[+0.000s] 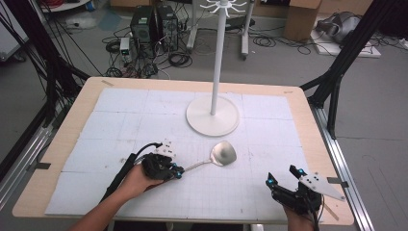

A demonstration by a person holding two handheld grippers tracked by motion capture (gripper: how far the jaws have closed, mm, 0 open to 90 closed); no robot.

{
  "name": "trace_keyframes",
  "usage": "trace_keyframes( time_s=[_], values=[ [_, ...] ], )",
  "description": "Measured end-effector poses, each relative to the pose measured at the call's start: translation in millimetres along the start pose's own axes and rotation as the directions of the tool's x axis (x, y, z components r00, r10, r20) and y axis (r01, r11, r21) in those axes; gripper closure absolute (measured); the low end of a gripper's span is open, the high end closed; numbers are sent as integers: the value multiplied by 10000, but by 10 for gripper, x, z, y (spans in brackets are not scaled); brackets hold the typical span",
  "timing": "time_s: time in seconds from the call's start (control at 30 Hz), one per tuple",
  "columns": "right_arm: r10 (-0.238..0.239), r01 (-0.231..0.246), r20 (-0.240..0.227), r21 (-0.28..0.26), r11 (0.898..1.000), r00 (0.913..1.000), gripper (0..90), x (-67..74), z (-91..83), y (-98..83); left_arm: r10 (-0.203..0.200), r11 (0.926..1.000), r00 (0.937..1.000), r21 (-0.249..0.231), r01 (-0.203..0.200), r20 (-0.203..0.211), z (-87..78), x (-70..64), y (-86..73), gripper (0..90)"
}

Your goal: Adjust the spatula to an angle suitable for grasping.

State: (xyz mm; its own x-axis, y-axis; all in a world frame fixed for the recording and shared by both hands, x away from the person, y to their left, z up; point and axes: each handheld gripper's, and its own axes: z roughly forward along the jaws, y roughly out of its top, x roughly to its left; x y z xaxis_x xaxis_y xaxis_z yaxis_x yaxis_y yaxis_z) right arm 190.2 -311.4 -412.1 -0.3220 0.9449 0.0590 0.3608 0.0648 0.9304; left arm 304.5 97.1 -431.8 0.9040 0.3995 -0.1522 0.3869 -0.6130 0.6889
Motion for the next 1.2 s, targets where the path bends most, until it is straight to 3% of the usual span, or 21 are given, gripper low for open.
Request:
trace_keyframes(
  time_s=[0.17, 0.37, 0.53, 0.57, 0.63, 0.67, 0.77, 0.83, 0.93, 1.07, 1.2],
  values=[
    [27, -26, -19, 32, 10000, 10000, 172, 3, 0, -3, 362, 9993, 9989, 11, -363, 300, 81, -81, 59, 833],
    [-63, 63, -50, 26, 10000, 10000, 172, 15, 10, 0, 902, 9958, 9929, 81, -911, 779, 149, -113, 118, 833],
    [-41, 42, -61, 95, 9999, 10000, 172, 26, 21, 1, 1112, 9938, 9901, -78, -1109, 852, 160, -109, 117, 827],
    [-76, 77, -79, 73, 9999, 9999, 172, 27, 26, 1, 1036, 9946, 9913, -160, -1027, 814, 150, -105, 117, 812],
    [-70, 71, -90, 62, 10000, 9999, 172, 29, 26, 0, 546, 9984, 9967, -143, -539, 593, 108, -91, 117, 604],
    [-117, 117, -93, 57, 9999, 9999, 172, 23, 22, -2, 466, 9986, 9979, -283, -453, 454, 65, -90, 96, 590],
    [-64, 64, -80, 43, 10000, 9999, 172, 16, 14, -7, 57, 9962, 9998, -873, -42, 171, -120, -87, -31, 665],
    [-64, 64, -73, 53, 10000, 10000, 172, 12, 15, -11, -38, 9918, 9999, -1277, 20, -136, -256, -92, -141, 756],
    [-31, 32, -99, 125, 9999, 9999, 172, 21, 20, -10, -525, 9793, 9978, -1976, 437, -396, -455, -92, -290, 806],
    [-166, 167, -118, 113, 9998, 9998, 172, 40, 37, 1, -988, 9608, 9946, -2630, 873, -309, -643, -162, -486, 867],
    [-133, 135, -128, 160, 9998, 9998, 172, 63, 46, 8, -1118, 9686, 9932, -2269, 1016, -327, -677, -226, -705, 893]
  ],
)
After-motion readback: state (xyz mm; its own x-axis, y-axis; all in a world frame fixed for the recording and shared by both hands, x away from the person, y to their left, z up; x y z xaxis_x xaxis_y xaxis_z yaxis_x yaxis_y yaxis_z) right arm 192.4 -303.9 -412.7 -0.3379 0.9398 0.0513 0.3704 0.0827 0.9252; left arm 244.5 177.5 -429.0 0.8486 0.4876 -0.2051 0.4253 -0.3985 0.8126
